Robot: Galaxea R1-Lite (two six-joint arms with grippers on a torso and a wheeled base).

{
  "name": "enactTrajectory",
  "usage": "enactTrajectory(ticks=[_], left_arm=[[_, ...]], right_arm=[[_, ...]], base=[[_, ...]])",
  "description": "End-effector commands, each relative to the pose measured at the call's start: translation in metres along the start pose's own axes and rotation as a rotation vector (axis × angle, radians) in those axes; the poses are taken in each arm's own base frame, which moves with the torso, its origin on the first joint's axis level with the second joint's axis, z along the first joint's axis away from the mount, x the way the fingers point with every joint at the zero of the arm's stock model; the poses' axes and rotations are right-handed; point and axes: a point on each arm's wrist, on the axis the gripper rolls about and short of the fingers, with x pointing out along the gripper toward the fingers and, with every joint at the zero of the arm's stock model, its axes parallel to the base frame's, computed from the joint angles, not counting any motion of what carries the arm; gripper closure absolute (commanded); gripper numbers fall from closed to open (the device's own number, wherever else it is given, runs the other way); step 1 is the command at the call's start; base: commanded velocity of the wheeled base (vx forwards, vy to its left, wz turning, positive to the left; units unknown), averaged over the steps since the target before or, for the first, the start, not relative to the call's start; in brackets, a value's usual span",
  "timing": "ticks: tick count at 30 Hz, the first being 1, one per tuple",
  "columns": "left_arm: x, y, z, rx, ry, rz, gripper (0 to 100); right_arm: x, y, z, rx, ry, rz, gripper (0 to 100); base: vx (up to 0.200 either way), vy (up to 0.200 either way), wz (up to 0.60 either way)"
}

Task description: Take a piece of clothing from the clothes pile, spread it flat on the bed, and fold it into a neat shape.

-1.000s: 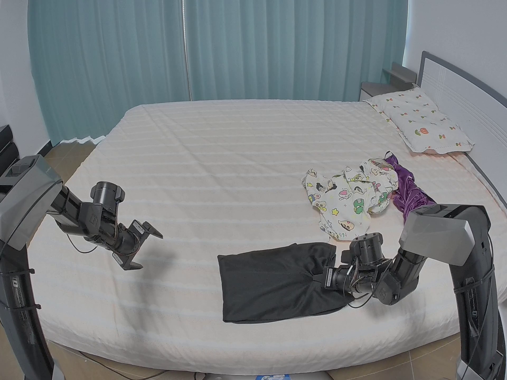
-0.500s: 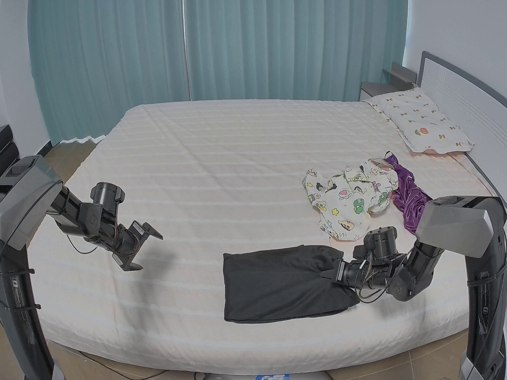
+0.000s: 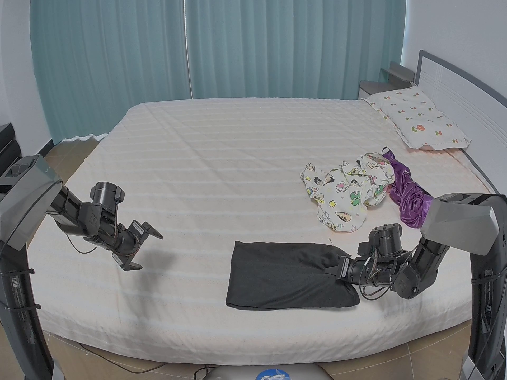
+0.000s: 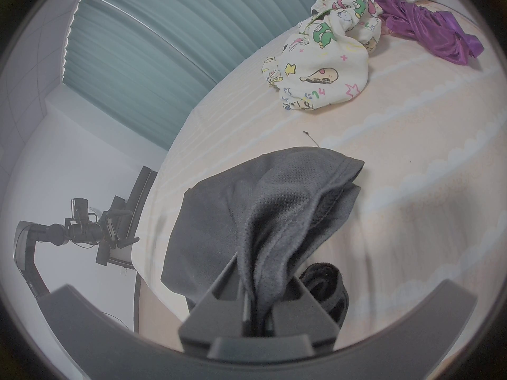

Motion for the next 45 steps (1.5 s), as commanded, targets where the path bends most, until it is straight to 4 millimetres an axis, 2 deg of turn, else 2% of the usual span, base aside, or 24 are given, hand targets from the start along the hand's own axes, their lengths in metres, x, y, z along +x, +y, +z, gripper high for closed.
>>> enactTrajectory(ticks=[1,15,45], left_arm=[[0.0005,0.0001,-0.0001,0.001,0.001,0.001,0],[0.0002,-0.0010,0.0006,-0.006,-0.002,-0.003,0],[0.0006,0.0003,-0.0002,0.001,0.001,0.001,0]], right_arm=[[-0.0006,-0.0056,0.0040,0.009,-0.012,-0.009,100],[-0.0004,-0.0106,0.0054,0.009,-0.017,-0.019,100],[-0.0058,-0.0110,0.0114,0.008,-0.038,-0.023,100]], base=[[0.000,0.000,0.00],[0.000,0.000,0.00],[0.000,-0.200,0.00]])
